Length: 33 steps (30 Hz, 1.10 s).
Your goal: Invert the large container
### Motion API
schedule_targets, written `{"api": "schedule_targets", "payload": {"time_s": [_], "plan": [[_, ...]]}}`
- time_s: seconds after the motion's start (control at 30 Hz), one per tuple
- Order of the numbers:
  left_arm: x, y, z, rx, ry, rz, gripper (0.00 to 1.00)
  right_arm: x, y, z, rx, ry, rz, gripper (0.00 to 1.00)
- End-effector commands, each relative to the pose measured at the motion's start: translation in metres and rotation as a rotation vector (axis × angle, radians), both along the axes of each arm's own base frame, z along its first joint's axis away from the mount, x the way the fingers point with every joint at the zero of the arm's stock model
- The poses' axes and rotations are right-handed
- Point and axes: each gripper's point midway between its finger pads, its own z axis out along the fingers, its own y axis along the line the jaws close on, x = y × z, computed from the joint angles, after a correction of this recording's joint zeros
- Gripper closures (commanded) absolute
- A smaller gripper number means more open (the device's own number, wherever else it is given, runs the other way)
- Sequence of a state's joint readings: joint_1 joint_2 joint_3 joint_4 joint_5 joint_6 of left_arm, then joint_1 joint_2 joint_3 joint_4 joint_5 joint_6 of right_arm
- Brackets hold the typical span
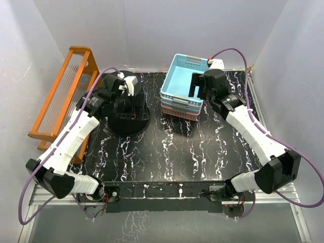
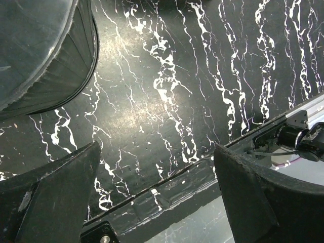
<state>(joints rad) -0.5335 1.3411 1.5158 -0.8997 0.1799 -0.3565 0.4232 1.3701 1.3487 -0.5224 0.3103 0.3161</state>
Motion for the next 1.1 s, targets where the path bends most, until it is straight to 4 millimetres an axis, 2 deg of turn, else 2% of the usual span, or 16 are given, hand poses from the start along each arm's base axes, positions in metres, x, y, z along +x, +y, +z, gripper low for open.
{"api": "schedule_targets", "payload": {"time_s": [0.0, 0.23, 0.4, 0.57, 0.8, 0.87, 0.93, 1.07], "plan": [[-0.002, 0.007, -0.004, 0.037, -0.008, 0.008, 0.06, 0.004, -0.002, 0.024, 0.029, -0.060, -0.009, 0.15], [0.015, 0.012, -0.014, 0.093, -0.033, 0.042, 0.04, 0.005, -0.004, 0.024, 0.032, -0.060, -0.014, 0.14], [0.039, 0.001, -0.030, 0.131, -0.020, 0.017, 0.04, 0.005, -0.003, 0.029, 0.040, -0.065, -0.009, 0.14], [0.076, -0.006, -0.032, 0.140, -0.050, 0.011, 0.04, 0.000, -0.004, 0.032, 0.045, -0.068, -0.008, 0.14], [0.142, -0.007, -0.033, 0.097, -0.072, 0.037, 0.03, -0.009, -0.006, 0.039, 0.061, -0.077, -0.001, 0.13], [0.153, -0.008, -0.035, 0.104, -0.067, 0.042, 0.04, -0.010, -0.006, 0.038, 0.061, -0.072, 0.003, 0.13], [0.152, -0.013, -0.034, 0.086, -0.045, 0.028, 0.05, -0.011, -0.006, 0.037, 0.057, -0.065, 0.005, 0.13], [0.126, -0.019, -0.022, 0.033, -0.050, 0.007, 0.06, -0.011, -0.002, 0.035, 0.068, -0.058, 0.024, 0.12]]}}
